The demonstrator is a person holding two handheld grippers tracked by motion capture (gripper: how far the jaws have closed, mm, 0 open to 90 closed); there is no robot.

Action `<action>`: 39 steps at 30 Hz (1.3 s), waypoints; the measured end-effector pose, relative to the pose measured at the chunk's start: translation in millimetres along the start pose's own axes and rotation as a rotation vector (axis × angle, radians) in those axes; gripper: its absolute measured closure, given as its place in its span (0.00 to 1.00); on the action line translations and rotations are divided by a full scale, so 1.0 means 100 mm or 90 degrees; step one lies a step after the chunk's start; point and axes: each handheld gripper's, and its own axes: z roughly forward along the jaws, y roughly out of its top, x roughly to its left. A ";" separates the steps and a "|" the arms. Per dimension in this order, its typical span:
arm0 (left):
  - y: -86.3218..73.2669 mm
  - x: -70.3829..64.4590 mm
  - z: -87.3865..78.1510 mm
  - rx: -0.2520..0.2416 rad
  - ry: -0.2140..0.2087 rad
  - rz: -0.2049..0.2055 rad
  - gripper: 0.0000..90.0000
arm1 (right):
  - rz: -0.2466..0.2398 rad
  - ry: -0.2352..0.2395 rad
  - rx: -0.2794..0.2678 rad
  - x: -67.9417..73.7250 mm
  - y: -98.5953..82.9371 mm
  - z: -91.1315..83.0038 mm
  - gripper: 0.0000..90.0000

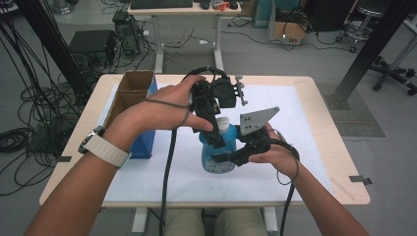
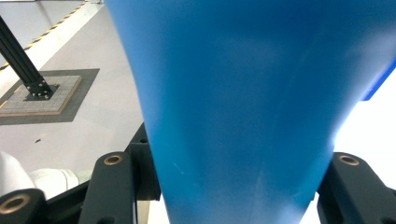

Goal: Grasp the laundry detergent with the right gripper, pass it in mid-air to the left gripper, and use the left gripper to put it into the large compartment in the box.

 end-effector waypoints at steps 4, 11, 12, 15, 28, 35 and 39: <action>-0.01 0.00 0.00 -0.003 0.001 -0.001 0.10 | 0.000 0.002 0.001 0.00 0.00 0.00 0.48; -0.02 0.00 -0.01 -0.011 0.002 -0.005 0.10 | 0.002 0.000 0.001 0.00 0.01 0.01 0.48; -0.02 0.00 -0.01 -0.008 0.005 -0.002 0.10 | 0.001 0.005 0.001 0.00 0.01 0.01 0.48; -0.02 0.00 -0.01 -0.008 0.004 -0.002 0.10 | 0.003 0.002 0.000 0.00 0.00 0.01 0.48; -0.02 0.00 0.00 -0.010 0.005 -0.004 0.10 | 0.008 -0.007 -0.006 0.00 0.00 0.00 0.48; -0.02 0.01 -0.01 -0.012 0.006 -0.004 0.10 | 0.005 -0.003 -0.002 -0.01 0.00 -0.01 0.48; -0.02 0.01 0.00 -0.014 0.004 -0.005 0.10 | 0.007 -0.004 -0.003 -0.01 0.01 -0.02 0.48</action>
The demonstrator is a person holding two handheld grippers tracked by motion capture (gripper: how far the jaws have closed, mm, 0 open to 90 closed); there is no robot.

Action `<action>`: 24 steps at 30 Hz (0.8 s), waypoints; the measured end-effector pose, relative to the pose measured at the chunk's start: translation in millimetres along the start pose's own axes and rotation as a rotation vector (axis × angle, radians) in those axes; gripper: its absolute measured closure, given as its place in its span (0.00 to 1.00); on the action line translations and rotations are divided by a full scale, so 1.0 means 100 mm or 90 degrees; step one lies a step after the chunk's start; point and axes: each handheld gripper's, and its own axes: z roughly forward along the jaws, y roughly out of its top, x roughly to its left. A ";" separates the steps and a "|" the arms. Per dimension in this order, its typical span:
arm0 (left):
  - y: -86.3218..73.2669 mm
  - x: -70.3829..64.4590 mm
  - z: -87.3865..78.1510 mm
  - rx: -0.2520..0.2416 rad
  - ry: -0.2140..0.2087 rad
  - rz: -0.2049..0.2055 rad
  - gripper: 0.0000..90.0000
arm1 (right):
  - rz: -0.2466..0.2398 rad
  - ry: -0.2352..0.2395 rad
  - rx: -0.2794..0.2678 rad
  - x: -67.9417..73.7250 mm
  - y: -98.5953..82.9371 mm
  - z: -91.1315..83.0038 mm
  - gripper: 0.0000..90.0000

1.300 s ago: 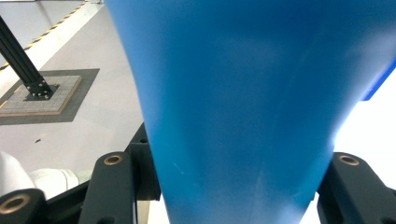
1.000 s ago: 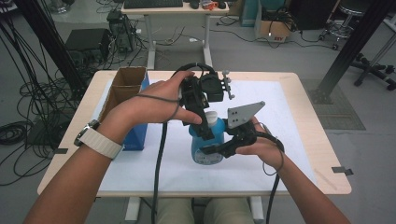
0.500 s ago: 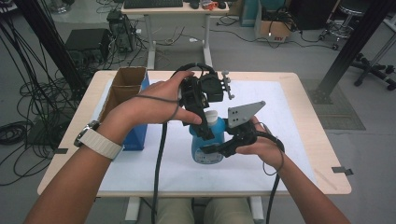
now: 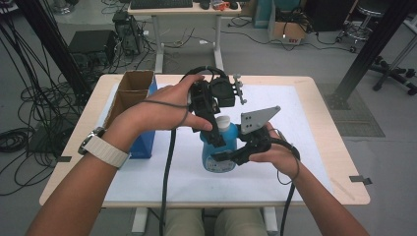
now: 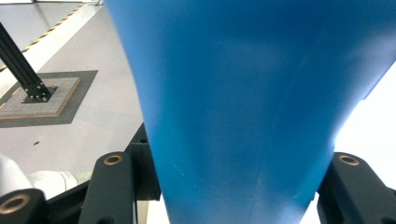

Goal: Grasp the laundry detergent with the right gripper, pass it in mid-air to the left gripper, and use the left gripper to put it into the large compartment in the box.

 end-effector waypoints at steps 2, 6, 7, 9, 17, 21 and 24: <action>0.00 0.00 0.00 0.000 -0.001 0.001 0.10 | 0.000 0.001 -0.001 0.00 0.00 0.00 0.48; 0.00 0.00 0.00 0.000 0.001 0.001 0.10 | 0.000 0.004 -0.001 0.00 0.00 0.01 0.48; 0.00 0.00 0.00 0.001 0.002 0.001 0.10 | 0.001 0.007 -0.003 -0.01 0.00 0.01 0.48; 0.00 0.00 0.00 0.001 0.002 0.000 0.10 | 0.002 0.001 -0.003 -0.01 0.00 0.00 0.48; 0.00 0.00 0.00 0.002 0.002 0.002 0.10 | 0.006 -0.004 -0.008 -0.01 0.00 0.01 0.48; 0.00 0.00 0.00 0.002 0.002 0.002 0.10 | 0.007 -0.006 -0.010 -0.01 0.00 0.00 0.48; 0.00 0.00 -0.01 0.001 0.002 0.002 0.10 | 0.007 -0.006 -0.010 -0.01 0.00 0.00 0.48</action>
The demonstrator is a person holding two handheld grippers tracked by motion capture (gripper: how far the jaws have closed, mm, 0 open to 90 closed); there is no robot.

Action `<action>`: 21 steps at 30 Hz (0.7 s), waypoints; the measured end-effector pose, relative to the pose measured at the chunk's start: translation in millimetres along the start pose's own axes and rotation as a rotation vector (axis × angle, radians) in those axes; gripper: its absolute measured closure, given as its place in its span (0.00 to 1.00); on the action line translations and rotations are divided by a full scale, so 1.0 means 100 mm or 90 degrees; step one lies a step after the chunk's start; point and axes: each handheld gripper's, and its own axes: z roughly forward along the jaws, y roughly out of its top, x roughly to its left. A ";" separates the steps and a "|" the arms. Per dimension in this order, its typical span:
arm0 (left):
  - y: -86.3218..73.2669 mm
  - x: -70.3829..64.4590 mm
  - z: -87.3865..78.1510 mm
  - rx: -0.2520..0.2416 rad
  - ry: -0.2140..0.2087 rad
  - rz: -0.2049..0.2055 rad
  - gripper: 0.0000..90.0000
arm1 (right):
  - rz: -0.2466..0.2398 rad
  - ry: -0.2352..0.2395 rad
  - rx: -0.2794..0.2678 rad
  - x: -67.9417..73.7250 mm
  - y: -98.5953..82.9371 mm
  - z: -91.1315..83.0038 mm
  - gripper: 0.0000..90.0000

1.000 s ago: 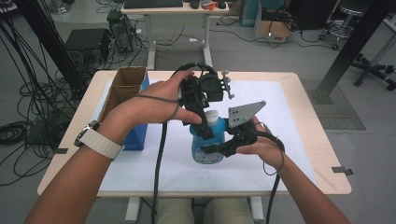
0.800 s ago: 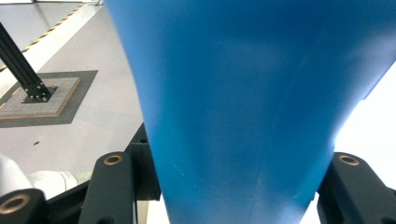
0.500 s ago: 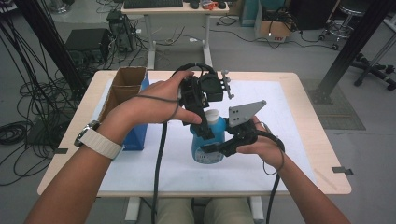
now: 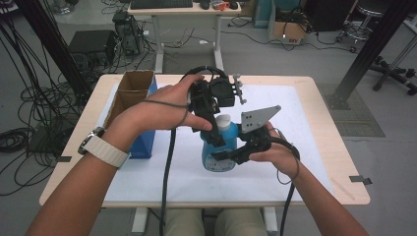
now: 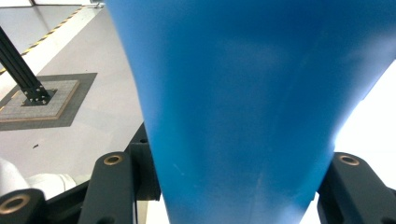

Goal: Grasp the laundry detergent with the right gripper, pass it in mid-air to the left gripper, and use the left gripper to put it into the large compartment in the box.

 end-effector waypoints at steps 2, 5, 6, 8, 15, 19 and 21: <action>0.00 0.00 0.00 0.000 0.000 0.000 0.10 | 0.003 -0.002 -0.001 0.00 0.00 0.00 0.48; 0.00 0.00 0.00 0.001 0.000 0.000 0.10 | 0.017 0.008 -0.005 0.02 0.00 -0.01 0.48; 0.00 0.00 0.00 0.000 0.000 0.001 0.10 | 0.017 0.008 -0.005 0.02 0.00 -0.01 0.48; 0.00 0.00 0.00 0.000 0.000 0.000 0.10 | 0.015 0.009 -0.002 0.01 0.00 -0.01 0.48; 0.00 0.00 0.00 0.002 0.000 0.000 0.10 | 0.015 0.010 -0.003 0.01 0.00 -0.01 0.48; 0.00 0.00 0.00 0.001 0.000 0.000 0.10 | 0.012 0.018 0.002 0.00 0.00 -0.01 0.48; 0.00 0.00 0.00 0.001 0.000 0.002 0.10 | 0.012 0.015 0.003 0.00 0.00 -0.02 0.48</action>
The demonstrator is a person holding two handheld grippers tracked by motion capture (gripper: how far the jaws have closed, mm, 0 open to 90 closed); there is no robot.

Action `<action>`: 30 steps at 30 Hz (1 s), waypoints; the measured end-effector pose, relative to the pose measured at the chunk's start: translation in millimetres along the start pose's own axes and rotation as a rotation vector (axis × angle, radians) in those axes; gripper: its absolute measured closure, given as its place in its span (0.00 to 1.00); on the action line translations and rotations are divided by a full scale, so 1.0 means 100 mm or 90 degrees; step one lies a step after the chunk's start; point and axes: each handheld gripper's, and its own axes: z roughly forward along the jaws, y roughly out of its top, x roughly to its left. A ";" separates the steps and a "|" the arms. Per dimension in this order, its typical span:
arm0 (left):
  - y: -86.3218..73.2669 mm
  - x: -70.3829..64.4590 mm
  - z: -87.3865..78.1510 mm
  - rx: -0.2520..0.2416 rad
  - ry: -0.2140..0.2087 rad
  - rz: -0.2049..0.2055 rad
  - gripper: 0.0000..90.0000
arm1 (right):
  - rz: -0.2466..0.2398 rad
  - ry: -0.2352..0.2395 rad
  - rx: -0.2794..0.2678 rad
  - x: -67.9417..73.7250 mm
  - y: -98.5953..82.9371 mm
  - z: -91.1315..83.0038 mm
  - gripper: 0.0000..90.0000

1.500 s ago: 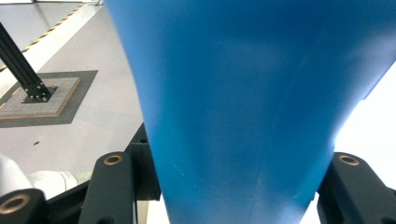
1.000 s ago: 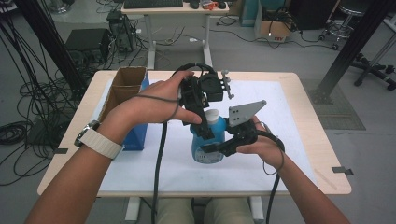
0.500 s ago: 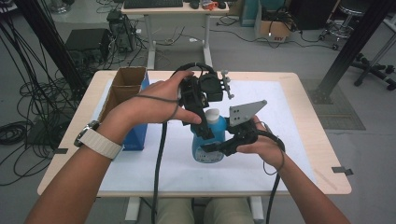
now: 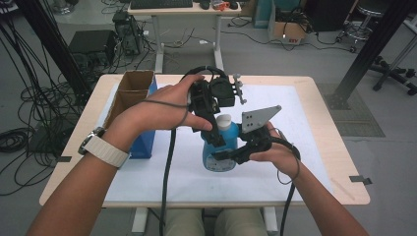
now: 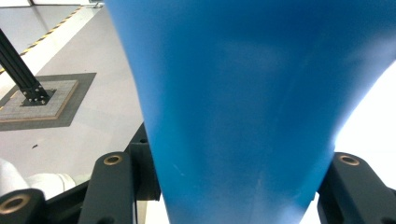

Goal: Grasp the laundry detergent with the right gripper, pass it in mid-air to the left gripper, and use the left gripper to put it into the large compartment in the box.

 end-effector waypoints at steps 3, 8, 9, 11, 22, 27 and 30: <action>0.00 0.00 0.00 0.000 0.000 0.002 0.10 | 0.005 -0.008 -0.007 0.01 0.00 0.00 0.48; 0.00 0.00 0.00 -0.001 0.000 0.000 0.10 | 0.002 -0.007 0.000 0.00 0.00 0.00 0.48; 0.00 0.00 0.00 -0.001 0.000 0.000 0.10 | -0.001 -0.007 0.000 0.00 0.00 0.00 0.48; 0.00 0.00 0.00 -0.001 0.000 -0.001 0.10 | 0.000 -0.003 0.000 0.00 0.00 -0.01 0.48; 0.00 0.01 0.00 -0.002 0.001 0.000 0.10 | -0.001 -0.008 0.000 0.00 0.00 -0.01 0.48; 0.00 0.01 0.01 -0.004 -0.001 -0.003 0.10 | -0.002 -0.009 0.001 0.00 0.00 -0.01 0.48; 0.00 0.01 0.01 -0.007 0.001 -0.003 0.10 | -0.001 -0.008 0.002 0.00 0.00 0.00 0.48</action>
